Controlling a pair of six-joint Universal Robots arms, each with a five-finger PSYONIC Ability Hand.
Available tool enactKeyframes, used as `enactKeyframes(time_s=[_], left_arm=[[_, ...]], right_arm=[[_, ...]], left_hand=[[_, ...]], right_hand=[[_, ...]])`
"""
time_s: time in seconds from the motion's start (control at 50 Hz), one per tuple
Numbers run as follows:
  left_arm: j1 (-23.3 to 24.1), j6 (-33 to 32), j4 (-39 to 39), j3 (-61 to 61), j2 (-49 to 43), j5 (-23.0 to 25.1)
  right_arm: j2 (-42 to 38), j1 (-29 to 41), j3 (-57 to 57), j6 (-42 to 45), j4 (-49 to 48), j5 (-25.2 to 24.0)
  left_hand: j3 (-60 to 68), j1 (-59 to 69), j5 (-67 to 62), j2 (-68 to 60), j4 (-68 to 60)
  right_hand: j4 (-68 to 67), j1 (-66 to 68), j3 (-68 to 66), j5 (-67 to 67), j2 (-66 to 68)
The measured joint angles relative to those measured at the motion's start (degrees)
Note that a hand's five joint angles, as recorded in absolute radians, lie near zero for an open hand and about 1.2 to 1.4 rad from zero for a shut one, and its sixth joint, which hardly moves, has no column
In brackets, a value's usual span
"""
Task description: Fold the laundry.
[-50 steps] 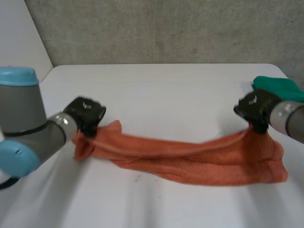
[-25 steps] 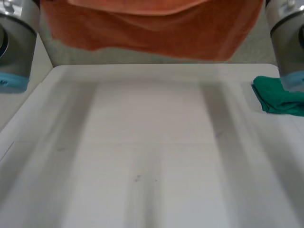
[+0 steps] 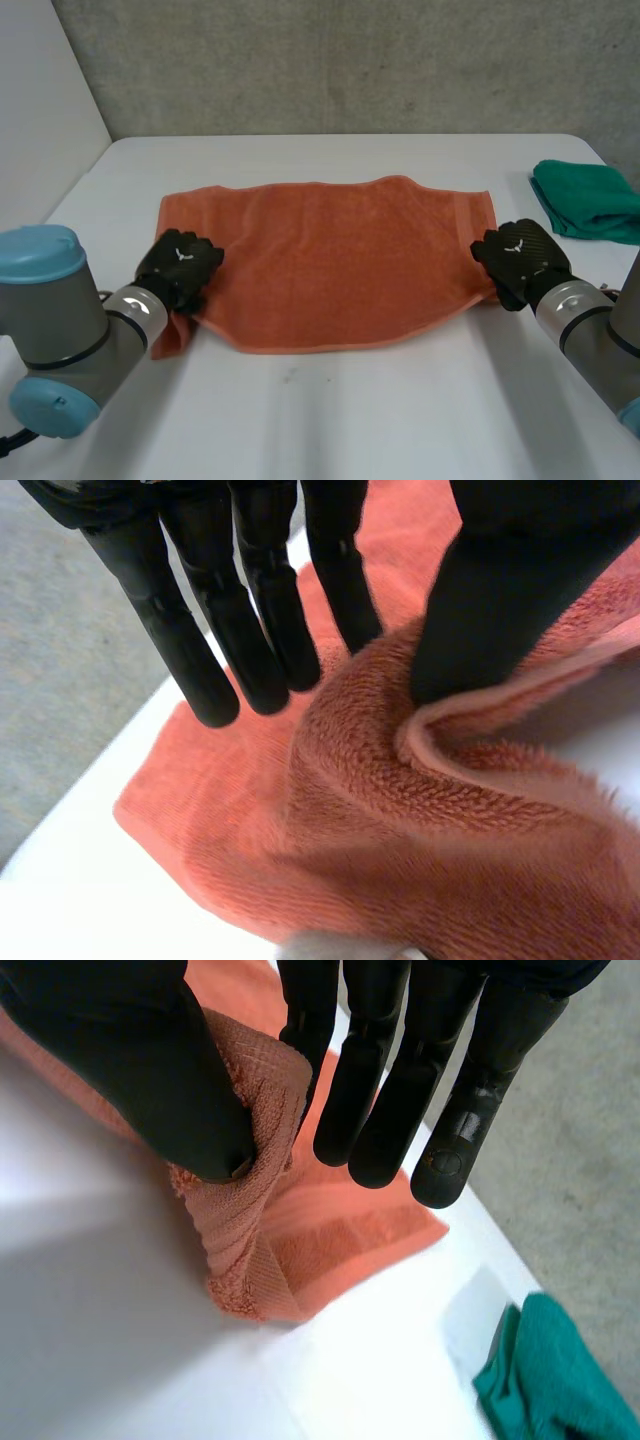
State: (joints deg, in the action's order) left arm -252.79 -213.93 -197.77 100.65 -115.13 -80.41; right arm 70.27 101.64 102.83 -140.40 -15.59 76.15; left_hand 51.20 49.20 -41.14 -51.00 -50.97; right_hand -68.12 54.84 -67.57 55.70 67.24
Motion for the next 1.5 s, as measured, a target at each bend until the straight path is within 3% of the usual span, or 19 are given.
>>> enactKeyframes(time_s=[0.06,0.08,0.14,0.3,0.42,0.56,0.62,0.98,1.14,1.36,1.5], left_arm=[[0.22,-1.10,0.01,-0.35,-0.81,-0.20],[0.28,-1.33,0.01,-0.50,-0.72,-0.32],[0.23,-1.28,-0.10,-0.75,0.52,-0.57],[-1.08,2.06,0.71,1.47,7.20,-1.03],[-6.29,14.22,5.23,9.41,15.03,-1.50],[-8.70,28.59,7.17,12.42,16.36,-1.33],[-8.67,31.45,7.12,12.39,15.27,-1.23],[-2.44,32.51,6.13,4.95,3.50,-2.11],[1.78,32.51,4.65,-0.31,-0.81,-7.68],[2.45,31.24,0.62,-3.79,-5.06,-18.46],[1.84,29.52,-0.02,-2.78,-4.24,-20.06]], right_arm=[[-0.60,-1.16,-0.10,-0.18,0.00,-0.06],[-0.73,-1.87,-0.37,-0.38,-0.01,0.01],[-0.73,-2.46,-0.61,-0.57,-0.05,0.17],[-0.51,-4.24,-0.31,-1.01,-0.13,0.50],[-0.44,-5.61,0.32,-1.08,-0.15,0.51],[-0.46,-5.77,0.44,-1.08,-0.14,0.50],[-0.48,-5.73,0.64,-1.10,-0.15,0.47],[-0.48,-5.71,2.31,-1.04,-1.34,0.42],[-0.48,-5.54,3.18,-1.06,-2.10,0.38],[-0.37,-5.78,3.30,-1.02,-2.08,0.46],[-0.32,-5.84,3.11,-1.01,-2.07,0.56]], left_hand=[[-7.26,-8.24,7.37,8.00,7.37],[-18.84,-19.11,19.05,18.92,19.02],[-28.15,-27.07,28.66,28.24,28.67],[-31.41,-29.00,32.12,31.44,31.68],[-31.41,-29.00,32.17,31.44,31.68],[-31.40,-29.00,32.14,31.44,31.66],[-31.29,-28.94,31.95,31.30,31.52],[-28.80,-27.37,28.38,28.67,28.55],[-28.80,-27.37,28.38,28.66,28.55],[-28.80,-27.37,28.04,28.37,28.55],[-28.60,-27.35,27.95,28.07,27.96]], right_hand=[[0.00,0.00,0.00,0.00,0.00],[0.00,0.00,0.00,0.00,0.00],[0.00,0.00,0.00,0.00,0.00],[0.00,0.00,0.00,0.00,0.00],[0.00,0.00,0.00,0.00,0.00],[0.00,0.00,0.00,0.00,0.00],[0.00,0.00,0.00,0.00,0.00],[0.00,0.00,0.00,0.00,0.00],[0.00,0.00,0.00,0.00,0.00],[0.00,0.00,0.00,0.00,0.00],[0.00,0.00,0.00,0.00,0.00]])
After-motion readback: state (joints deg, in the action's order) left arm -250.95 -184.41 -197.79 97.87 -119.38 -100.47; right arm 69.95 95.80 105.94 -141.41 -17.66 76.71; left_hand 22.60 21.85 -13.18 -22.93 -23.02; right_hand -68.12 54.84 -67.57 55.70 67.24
